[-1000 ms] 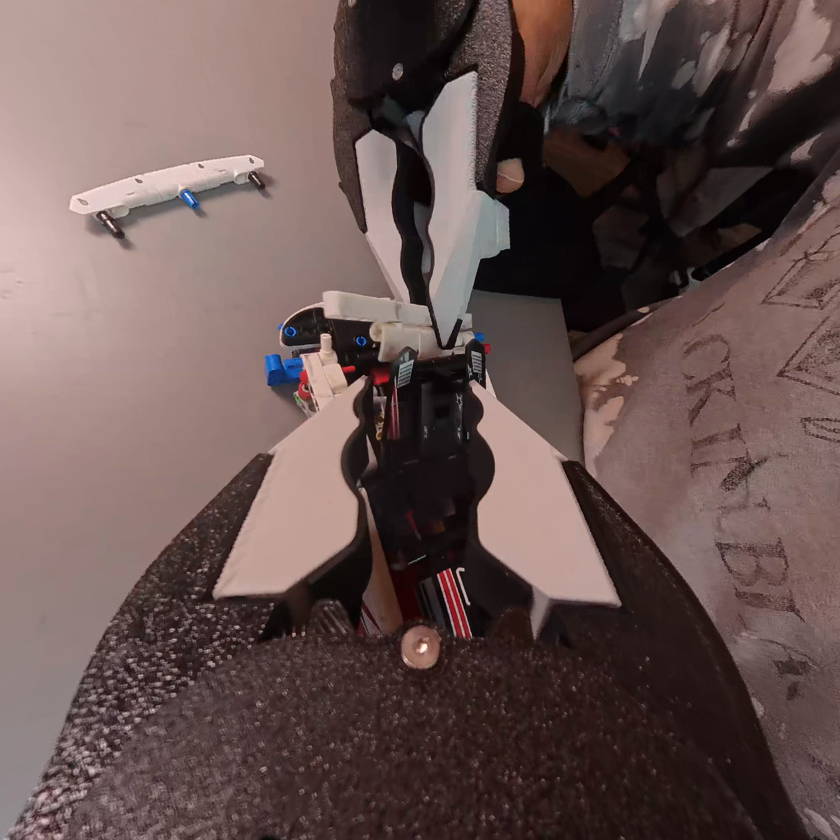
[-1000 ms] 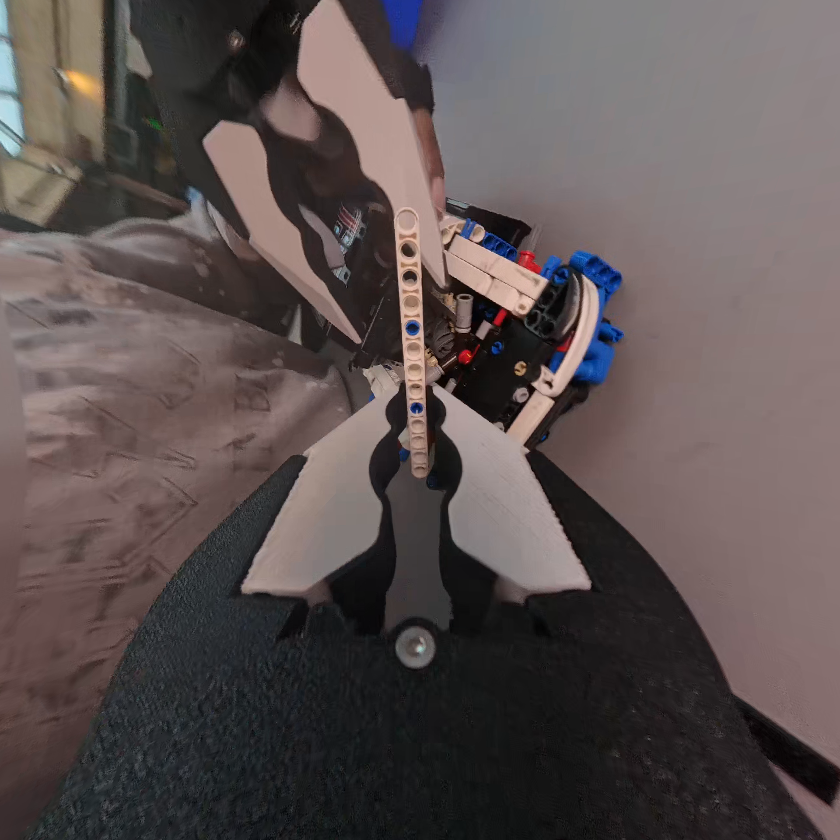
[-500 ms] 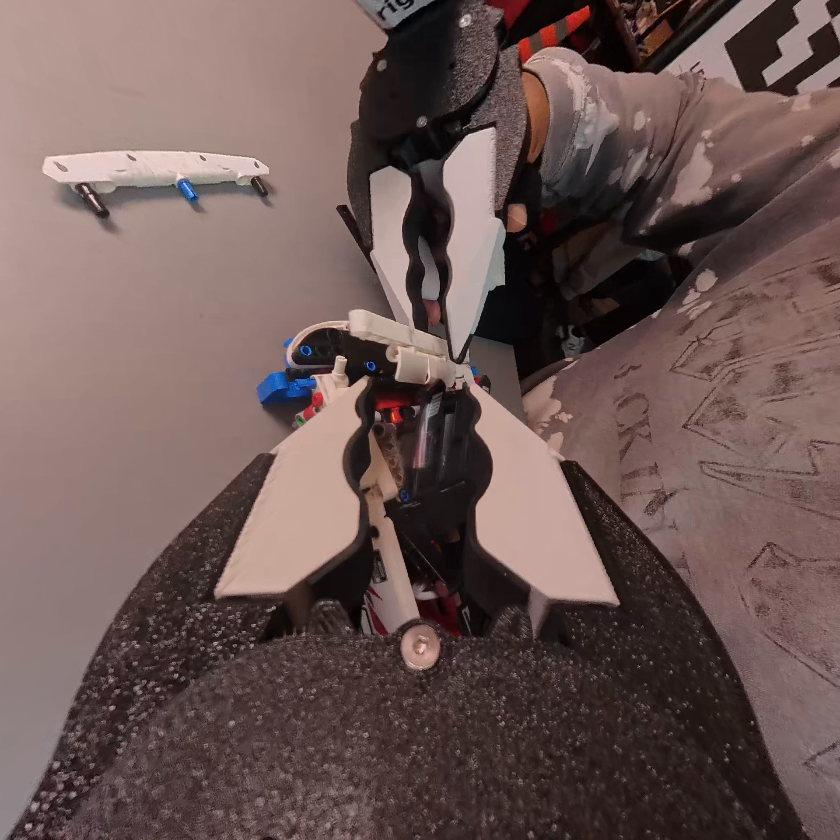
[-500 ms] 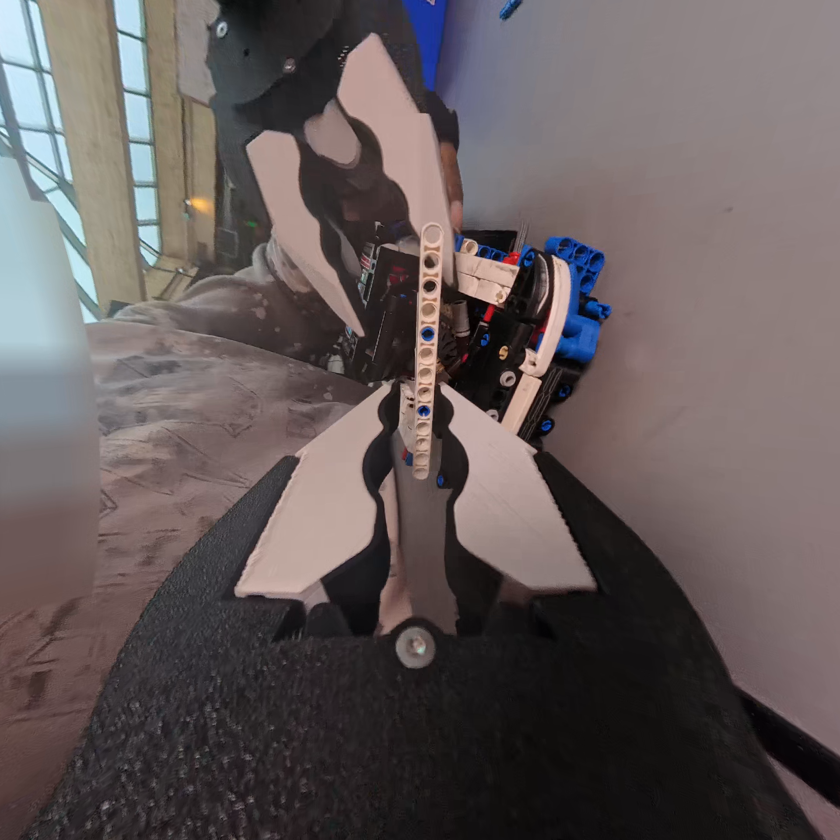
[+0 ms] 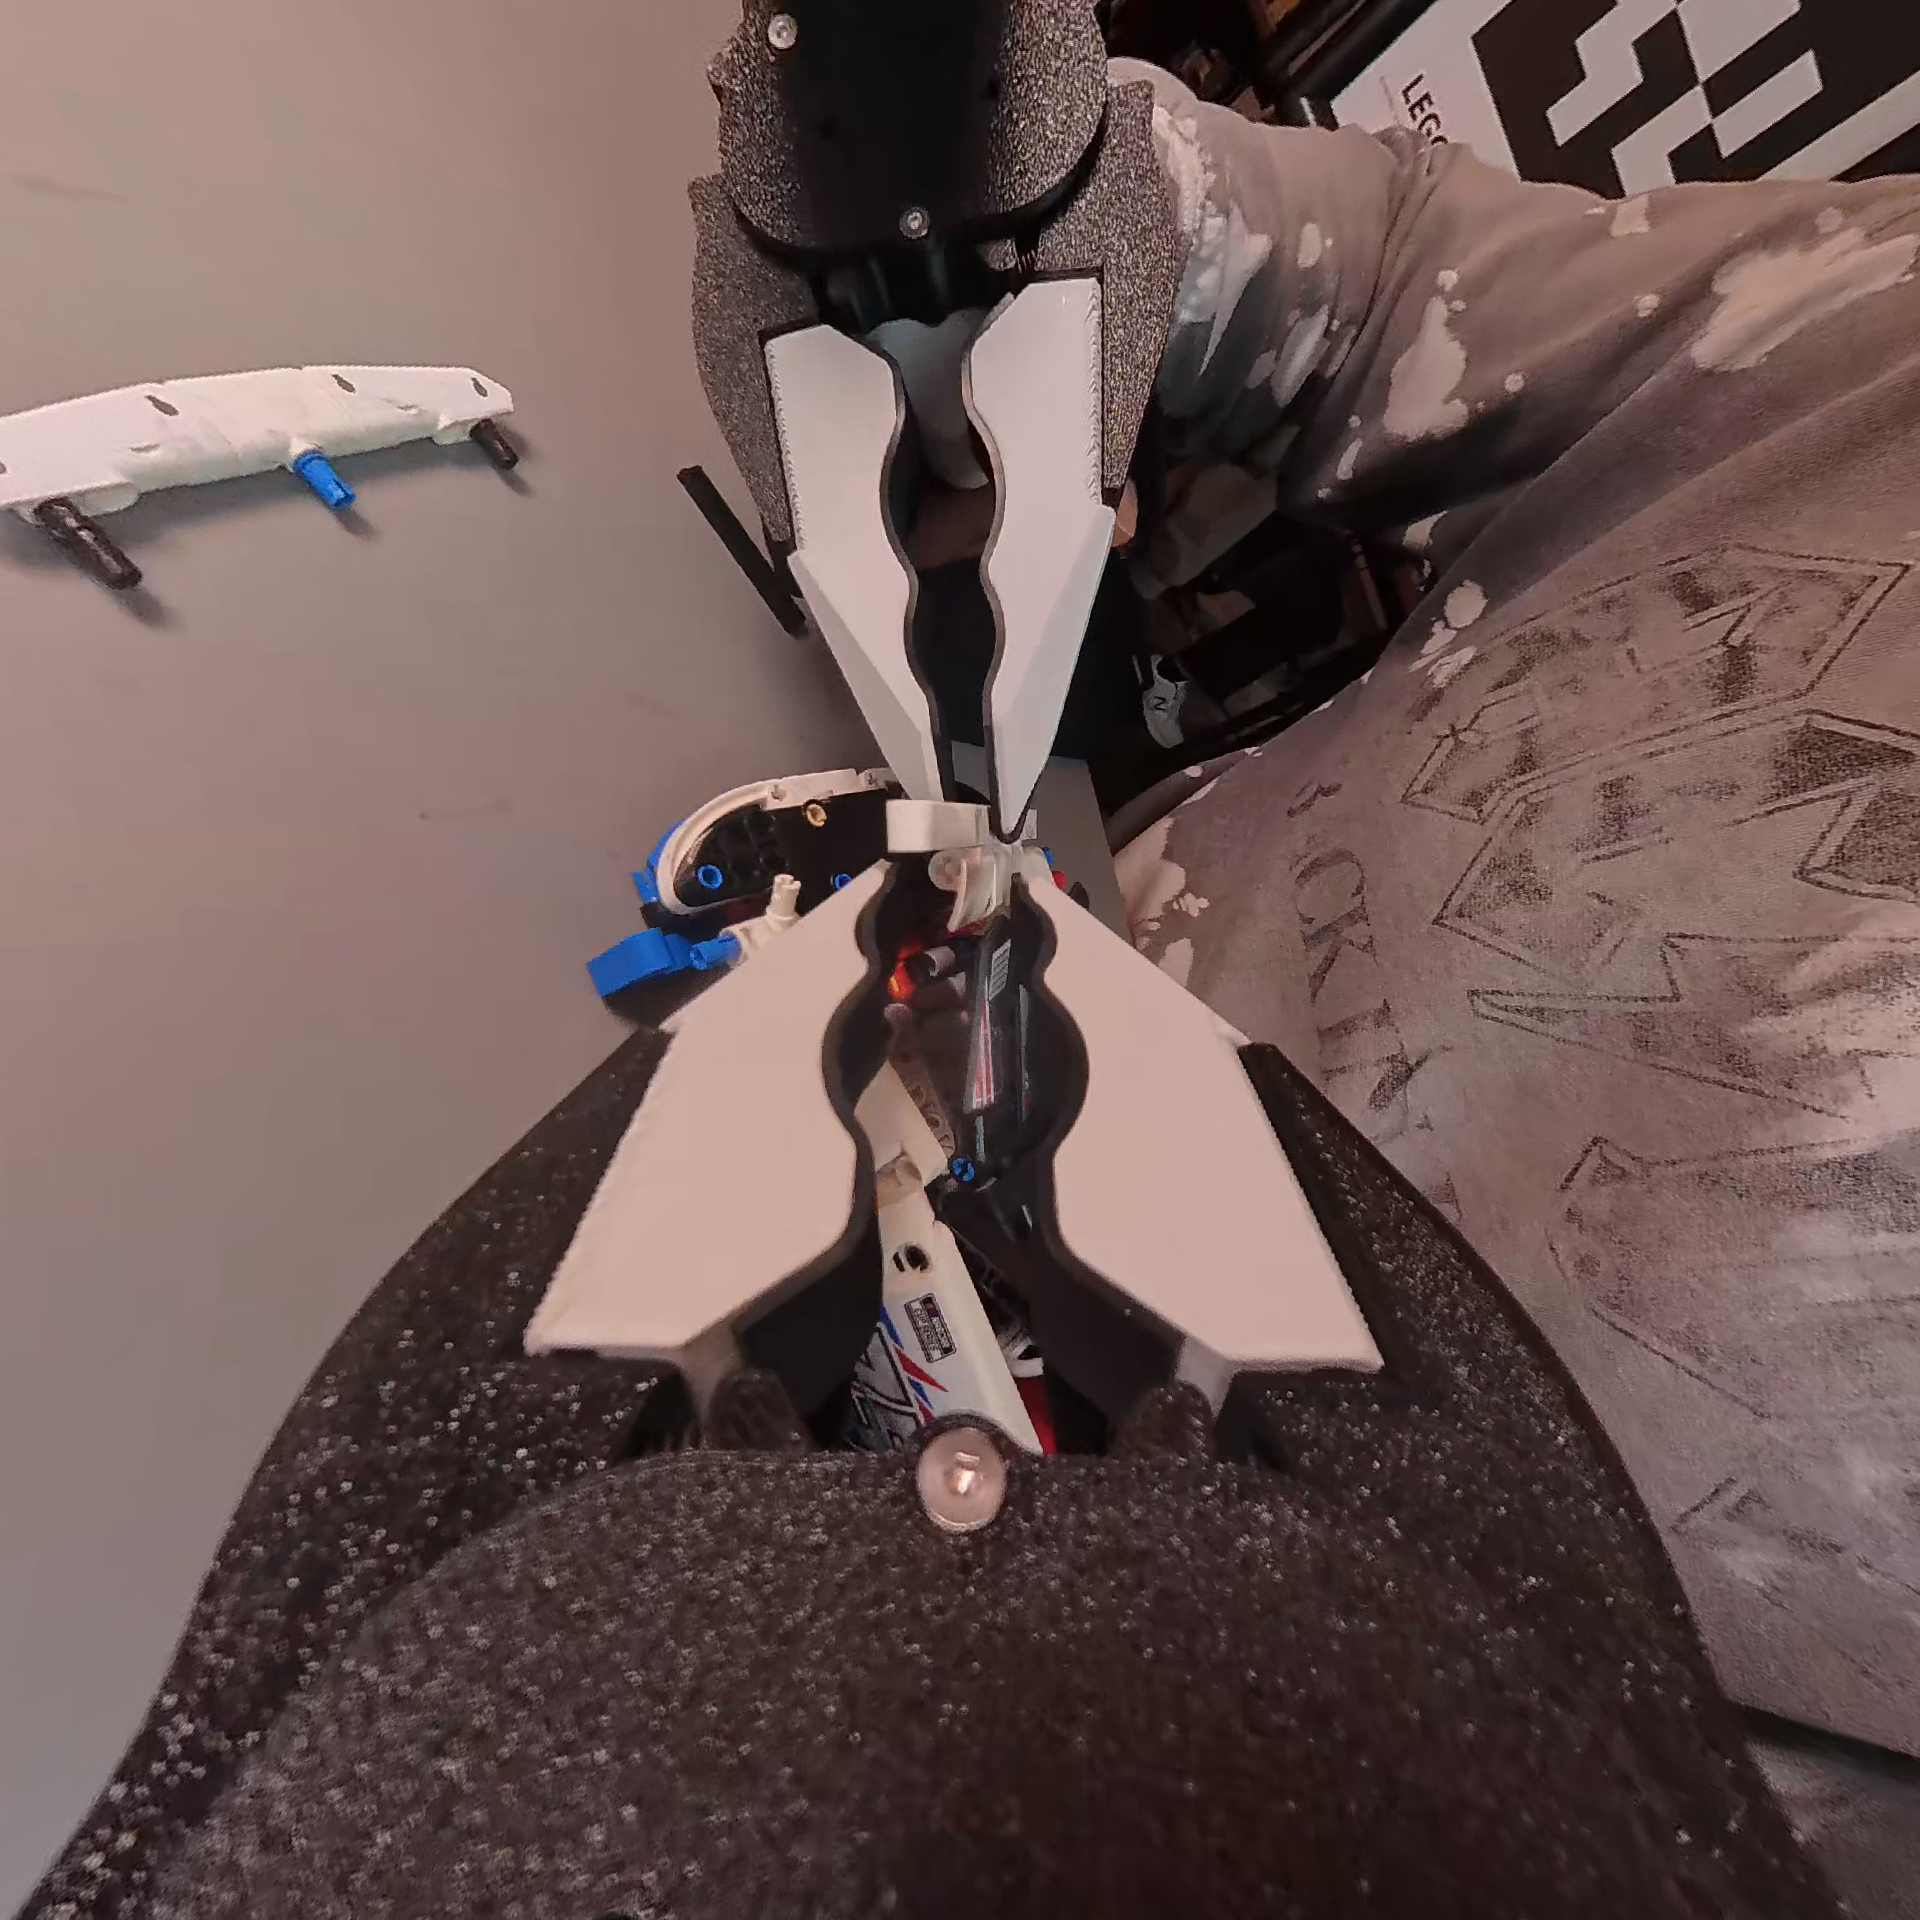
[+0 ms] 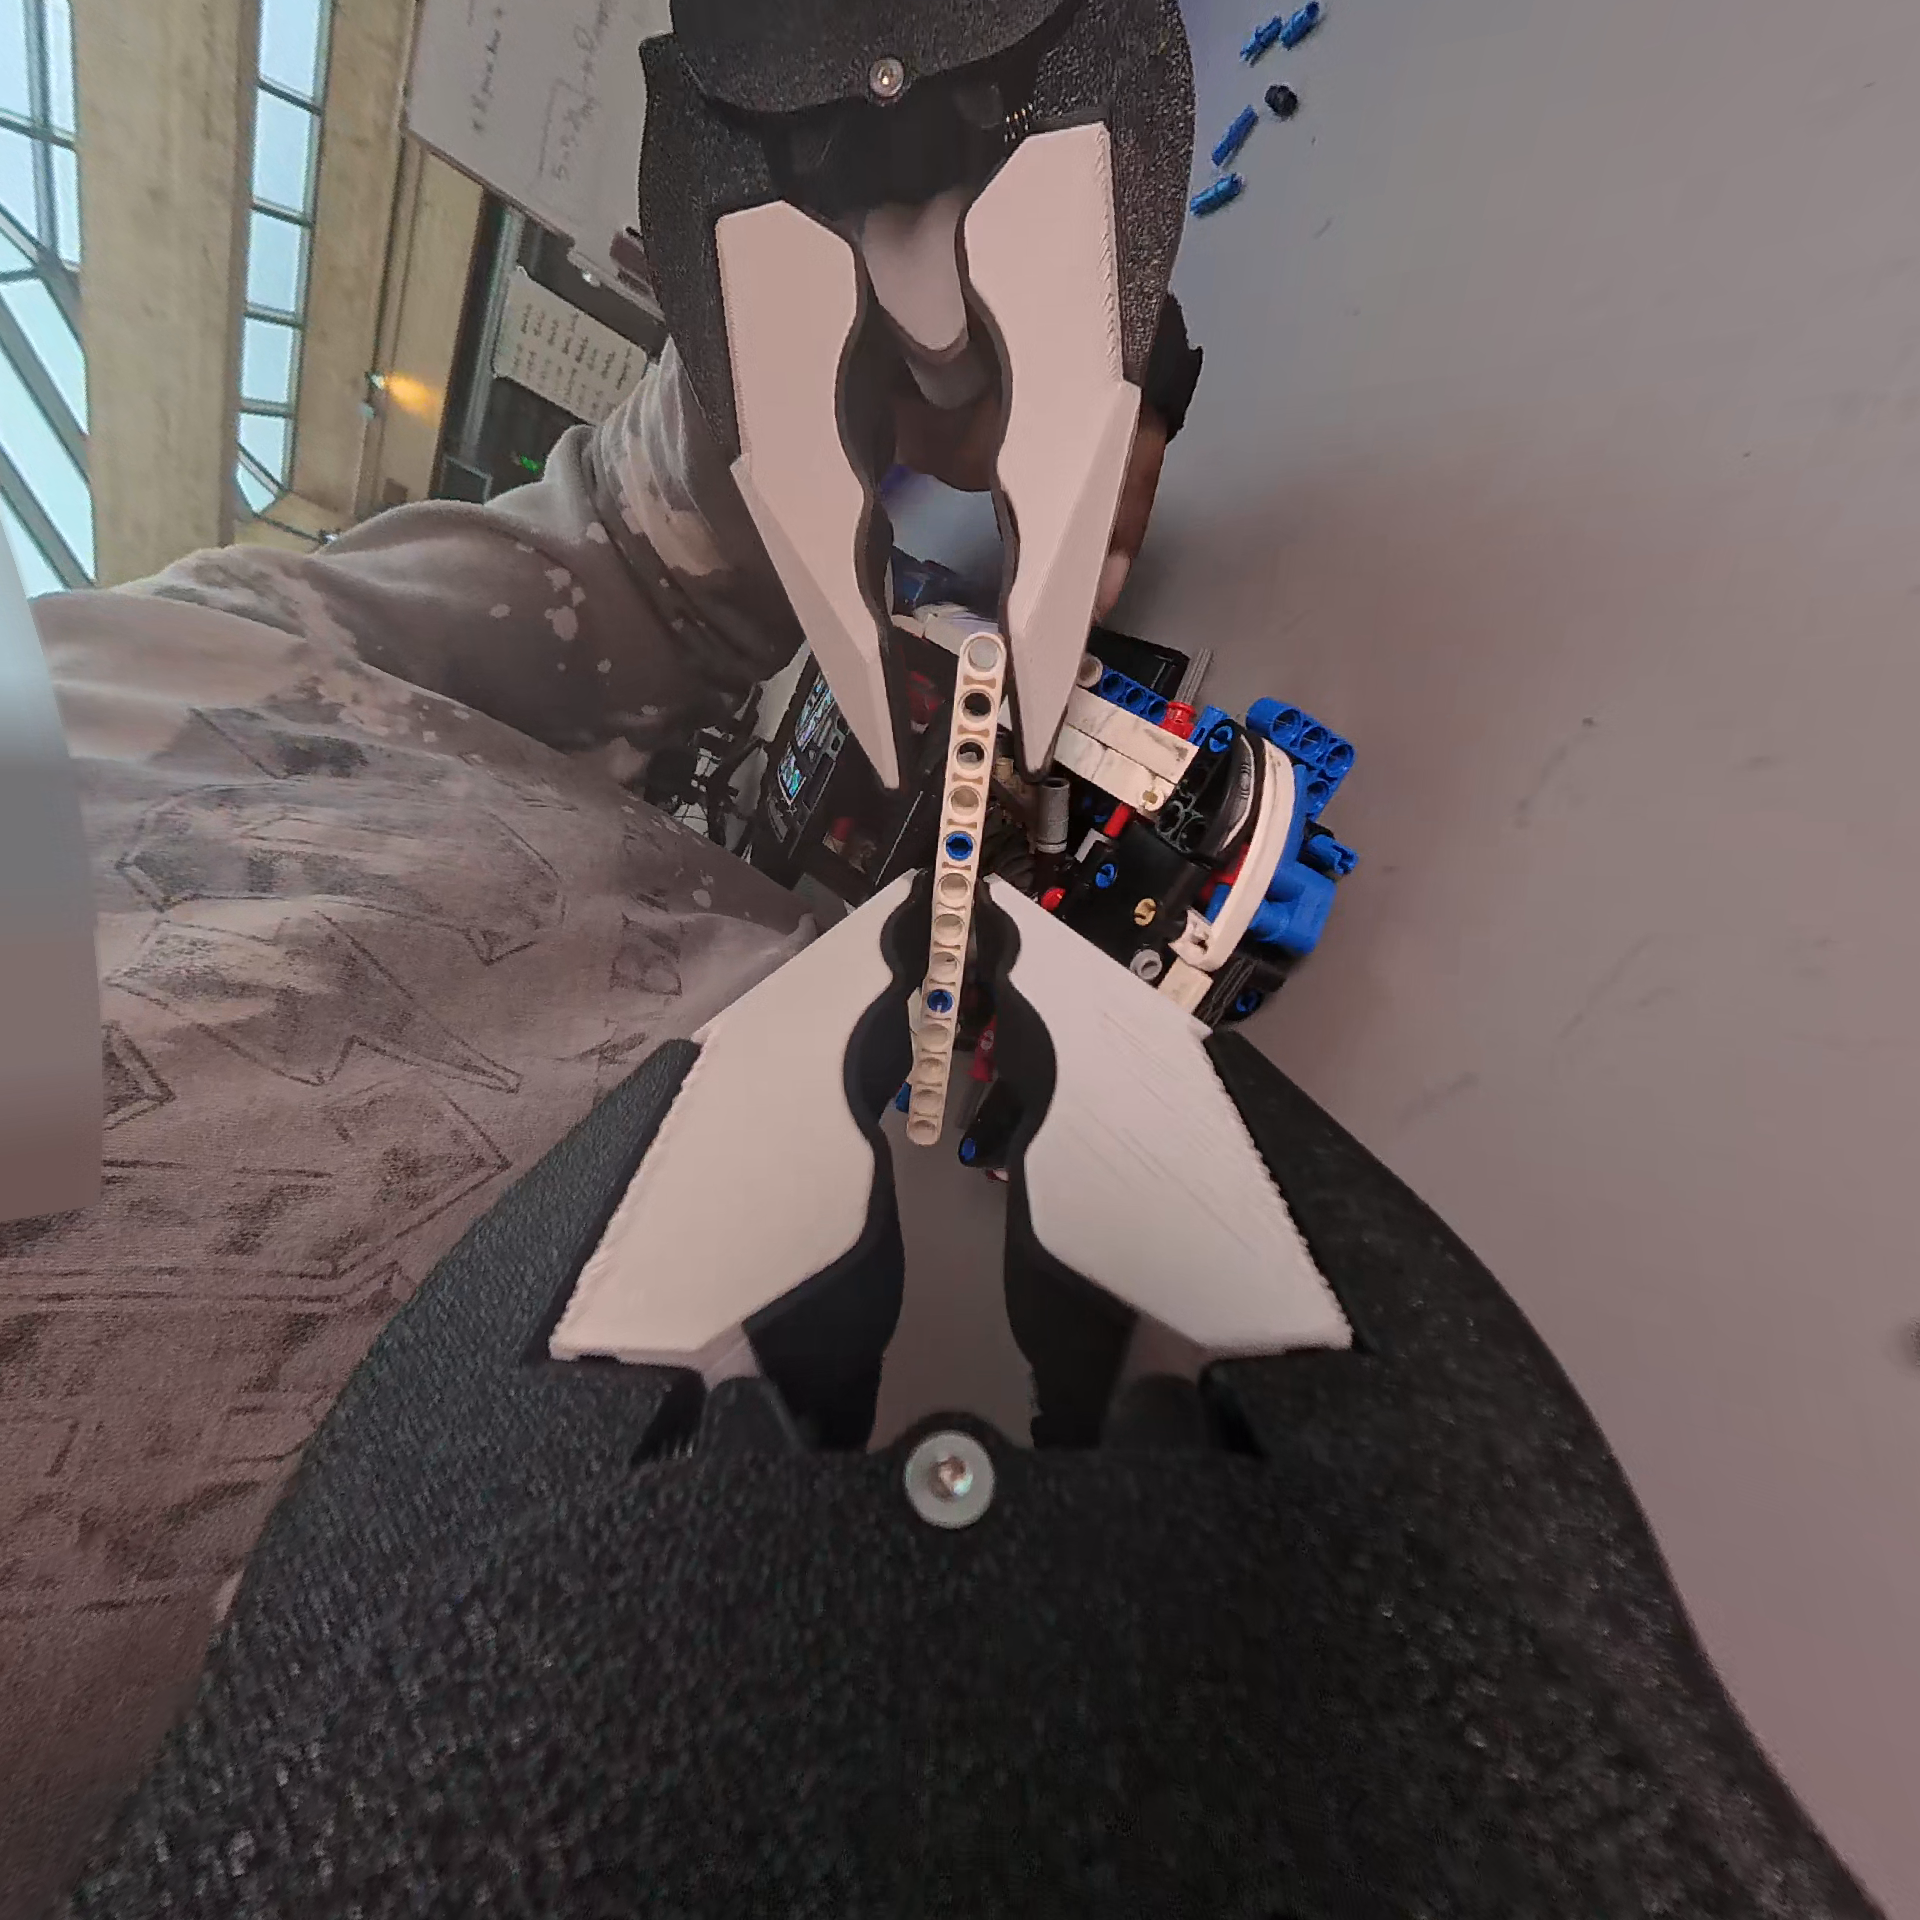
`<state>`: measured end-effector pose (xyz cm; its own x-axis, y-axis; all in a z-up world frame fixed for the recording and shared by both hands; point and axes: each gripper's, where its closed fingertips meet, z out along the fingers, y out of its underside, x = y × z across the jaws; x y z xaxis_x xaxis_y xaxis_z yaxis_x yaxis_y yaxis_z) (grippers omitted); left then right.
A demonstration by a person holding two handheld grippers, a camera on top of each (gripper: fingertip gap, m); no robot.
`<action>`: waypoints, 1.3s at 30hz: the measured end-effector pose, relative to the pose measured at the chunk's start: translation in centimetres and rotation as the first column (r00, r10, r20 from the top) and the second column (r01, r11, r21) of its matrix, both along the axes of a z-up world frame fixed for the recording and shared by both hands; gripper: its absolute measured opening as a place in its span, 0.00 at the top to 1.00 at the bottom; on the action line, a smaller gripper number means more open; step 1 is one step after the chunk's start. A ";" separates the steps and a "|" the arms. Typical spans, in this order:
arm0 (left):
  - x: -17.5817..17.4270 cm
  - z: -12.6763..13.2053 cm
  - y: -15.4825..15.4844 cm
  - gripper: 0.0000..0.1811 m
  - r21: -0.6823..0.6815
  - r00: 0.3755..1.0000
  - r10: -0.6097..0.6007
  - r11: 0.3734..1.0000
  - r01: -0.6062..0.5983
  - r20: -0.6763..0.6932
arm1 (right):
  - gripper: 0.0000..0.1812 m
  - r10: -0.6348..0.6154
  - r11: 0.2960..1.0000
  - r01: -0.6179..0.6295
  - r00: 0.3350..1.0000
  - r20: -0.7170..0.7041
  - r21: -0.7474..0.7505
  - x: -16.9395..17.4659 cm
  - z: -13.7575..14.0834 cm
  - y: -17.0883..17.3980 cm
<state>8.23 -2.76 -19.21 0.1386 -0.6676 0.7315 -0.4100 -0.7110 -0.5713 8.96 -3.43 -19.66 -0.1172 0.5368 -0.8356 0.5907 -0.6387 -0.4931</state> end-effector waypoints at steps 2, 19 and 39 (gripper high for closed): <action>-0.1 -0.2 0.1 0.90 0.022 1.000 0.014 1.000 -0.014 -0.012 | 0.96 -0.004 1.000 0.004 1.000 0.000 -0.004 0.0 0.0 0.0; 0.3 -0.4 -0.3 0.96 0.125 0.999 0.031 0.992 -0.026 -0.034 | 0.96 -0.013 1.000 0.013 1.000 -0.011 0.017 -0.1 0.1 0.1; -1.2 0.8 0.9 0.89 0.108 0.991 0.134 0.985 -0.136 0.023 | 0.97 -0.057 0.996 0.057 0.998 0.005 -0.075 -0.2 0.0 0.3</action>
<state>7.01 -1.83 -18.40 0.2219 -0.7196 0.6580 -0.3050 -0.6922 -0.6541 8.76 -3.18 -19.66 -0.0860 0.4779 -0.8742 0.5536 -0.7066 -0.4408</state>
